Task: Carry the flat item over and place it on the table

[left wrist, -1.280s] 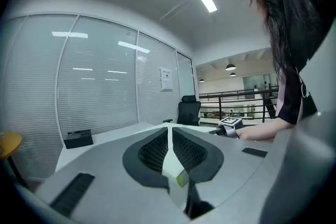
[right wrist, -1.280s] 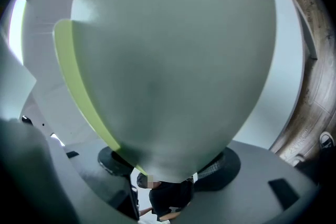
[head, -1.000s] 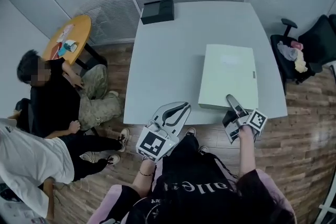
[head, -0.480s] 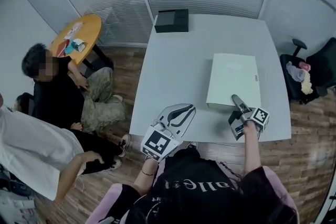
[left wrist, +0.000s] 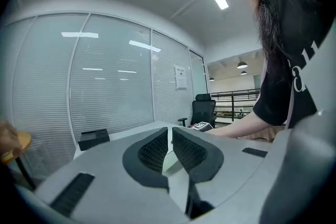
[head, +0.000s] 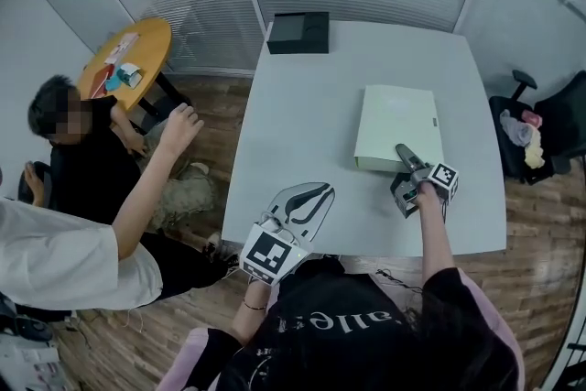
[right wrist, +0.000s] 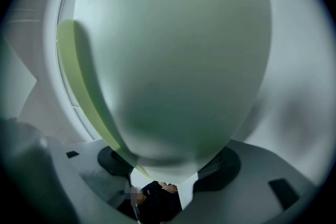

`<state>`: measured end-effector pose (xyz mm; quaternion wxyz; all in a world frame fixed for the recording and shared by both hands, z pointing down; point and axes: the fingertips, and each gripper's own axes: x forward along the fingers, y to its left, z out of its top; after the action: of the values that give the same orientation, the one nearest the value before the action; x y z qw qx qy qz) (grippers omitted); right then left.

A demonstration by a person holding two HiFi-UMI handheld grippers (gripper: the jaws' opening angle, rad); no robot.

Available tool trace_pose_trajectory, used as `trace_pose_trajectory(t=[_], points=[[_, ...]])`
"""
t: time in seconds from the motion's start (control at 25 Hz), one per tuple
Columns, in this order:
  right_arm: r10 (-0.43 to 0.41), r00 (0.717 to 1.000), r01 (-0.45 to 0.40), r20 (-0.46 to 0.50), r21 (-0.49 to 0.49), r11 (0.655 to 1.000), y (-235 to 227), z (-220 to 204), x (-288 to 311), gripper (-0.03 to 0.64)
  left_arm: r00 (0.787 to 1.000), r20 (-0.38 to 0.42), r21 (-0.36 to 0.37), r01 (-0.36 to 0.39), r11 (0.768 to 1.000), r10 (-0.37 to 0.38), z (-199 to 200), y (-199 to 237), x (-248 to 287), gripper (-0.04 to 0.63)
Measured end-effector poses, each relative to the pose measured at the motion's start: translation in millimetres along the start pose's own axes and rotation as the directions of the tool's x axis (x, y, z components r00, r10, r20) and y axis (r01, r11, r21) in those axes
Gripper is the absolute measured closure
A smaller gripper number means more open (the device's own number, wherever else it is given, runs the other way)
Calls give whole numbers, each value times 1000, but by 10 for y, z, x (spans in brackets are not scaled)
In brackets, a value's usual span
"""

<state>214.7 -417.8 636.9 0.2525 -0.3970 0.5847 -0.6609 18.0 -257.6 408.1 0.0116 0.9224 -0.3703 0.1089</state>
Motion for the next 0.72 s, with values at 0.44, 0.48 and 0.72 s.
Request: trace_pose_trajectory(t=[0.44, 0.48, 0.72], points=[[-143, 960, 157, 240, -41, 987, -212, 691, 333, 272, 999, -20, -23, -29, 999, 28, -70, 160, 93, 551], [-152, 956, 169, 250, -45, 985, -222, 736, 354, 267, 999, -20, -26, -31, 999, 31, -84, 169, 99, 551], [-342, 900, 365, 270, -36, 930, -522, 897, 262, 215, 999, -37, -32, -36, 999, 34, -130, 155, 90, 551]])
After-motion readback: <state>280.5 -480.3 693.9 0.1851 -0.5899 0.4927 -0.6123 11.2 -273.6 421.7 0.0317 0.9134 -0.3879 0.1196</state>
